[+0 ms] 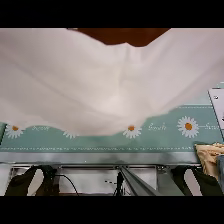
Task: Fold the shirts.
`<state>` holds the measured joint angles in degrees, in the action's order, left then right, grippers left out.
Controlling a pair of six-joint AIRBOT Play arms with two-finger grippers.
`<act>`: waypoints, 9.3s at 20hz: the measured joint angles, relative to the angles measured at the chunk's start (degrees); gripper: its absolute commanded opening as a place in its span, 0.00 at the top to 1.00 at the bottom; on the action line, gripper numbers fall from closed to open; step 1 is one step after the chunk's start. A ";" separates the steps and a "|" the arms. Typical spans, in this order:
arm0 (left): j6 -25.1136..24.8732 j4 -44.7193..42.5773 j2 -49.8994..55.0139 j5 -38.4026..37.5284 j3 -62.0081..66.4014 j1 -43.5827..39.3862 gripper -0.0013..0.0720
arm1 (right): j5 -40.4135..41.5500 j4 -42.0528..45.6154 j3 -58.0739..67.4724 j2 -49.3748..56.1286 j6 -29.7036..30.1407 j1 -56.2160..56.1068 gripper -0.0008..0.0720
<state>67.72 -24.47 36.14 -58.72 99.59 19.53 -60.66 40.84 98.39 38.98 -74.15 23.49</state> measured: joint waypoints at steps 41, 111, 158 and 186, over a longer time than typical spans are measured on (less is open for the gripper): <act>8.26 -27.08 49.59 -11.26 -19.85 -11.52 0.31 | -13.25 13.31 -18.69 43.17 0.70 -0.11 0.95; 18.99 -20.44 -3.43 -30.73 21.42 10.40 0.96 | -24.90 31.41 15.72 -4.57 -9.94 -0.09 0.96; 9.27 -31.32 56.11 -33.11 -12.59 5.99 0.17 | -17.46 30.69 -20.41 41.55 -1.49 -5.79 0.41; 3.76 -30.27 50.77 -10.80 -51.78 -3.02 0.95 | -9.86 19.41 -45.51 23.17 -0.07 3.72 0.31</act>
<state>71.48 -54.74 86.91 -69.52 47.81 16.51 -70.52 60.25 52.88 62.15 -74.22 27.20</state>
